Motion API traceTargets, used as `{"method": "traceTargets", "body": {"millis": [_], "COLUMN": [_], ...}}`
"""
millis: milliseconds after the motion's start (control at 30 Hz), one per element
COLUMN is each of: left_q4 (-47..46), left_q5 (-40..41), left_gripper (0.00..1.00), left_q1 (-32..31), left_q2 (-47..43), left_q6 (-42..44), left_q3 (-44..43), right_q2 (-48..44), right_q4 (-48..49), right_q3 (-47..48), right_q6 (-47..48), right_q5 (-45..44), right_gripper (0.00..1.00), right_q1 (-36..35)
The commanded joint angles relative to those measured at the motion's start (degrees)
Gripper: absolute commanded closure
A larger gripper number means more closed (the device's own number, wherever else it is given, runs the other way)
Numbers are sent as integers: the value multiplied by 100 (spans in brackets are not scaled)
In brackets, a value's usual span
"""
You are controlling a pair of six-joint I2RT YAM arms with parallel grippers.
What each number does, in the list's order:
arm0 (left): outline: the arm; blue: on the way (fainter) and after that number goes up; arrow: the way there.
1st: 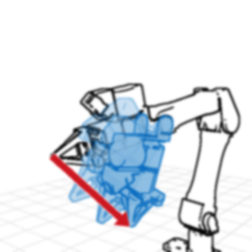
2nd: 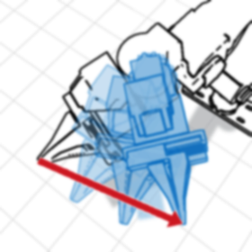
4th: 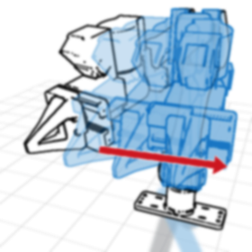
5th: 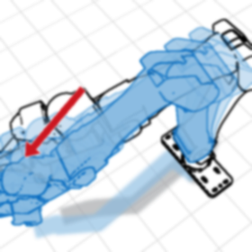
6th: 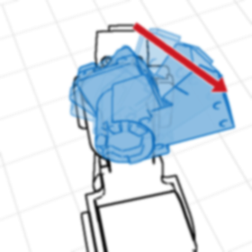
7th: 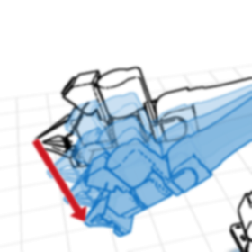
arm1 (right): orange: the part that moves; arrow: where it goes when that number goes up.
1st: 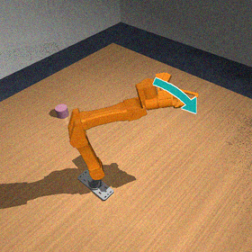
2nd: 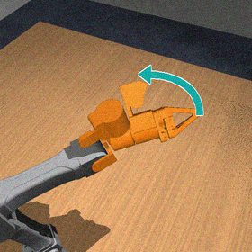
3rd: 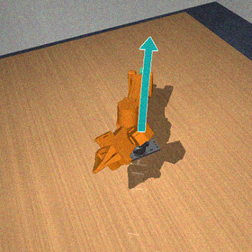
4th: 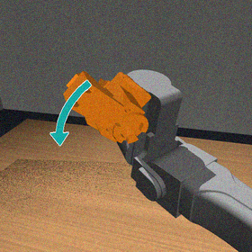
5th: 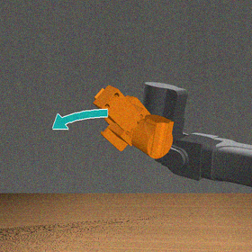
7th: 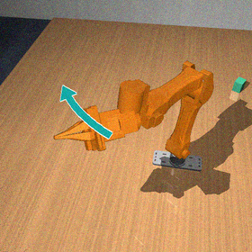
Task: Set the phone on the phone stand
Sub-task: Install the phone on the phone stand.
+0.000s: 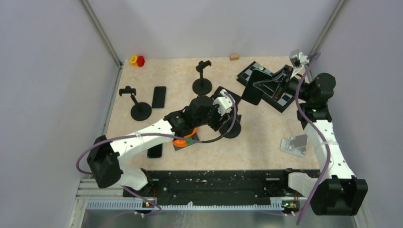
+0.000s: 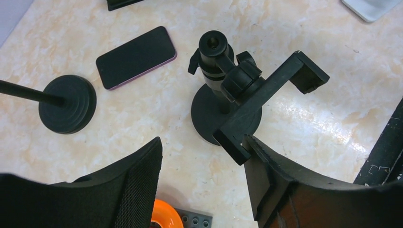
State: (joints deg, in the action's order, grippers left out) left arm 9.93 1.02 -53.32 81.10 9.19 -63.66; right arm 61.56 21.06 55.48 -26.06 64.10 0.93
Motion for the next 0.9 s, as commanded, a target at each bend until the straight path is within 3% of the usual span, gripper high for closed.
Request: {"method": "traceTargets", "body": {"millis": [0,300,867], "left_q4": [-404,-388,-383], "left_q5": [238,-554,-527], "left_gripper": [35,49,69], "left_q1": [24,15,15], "left_q2": [-411,-402,-403], "left_q6": [124,102,26], "left_q3": [151,223,184], "right_q2": [-167,-128,-64], "right_q4": [454,499,618], "right_q3": [-5,-50,-83], "right_q6": [5,5,-54], "right_q5": [-54,-86,-62], "right_gripper": [100,100,100], "right_q1": [56,56,56]}}
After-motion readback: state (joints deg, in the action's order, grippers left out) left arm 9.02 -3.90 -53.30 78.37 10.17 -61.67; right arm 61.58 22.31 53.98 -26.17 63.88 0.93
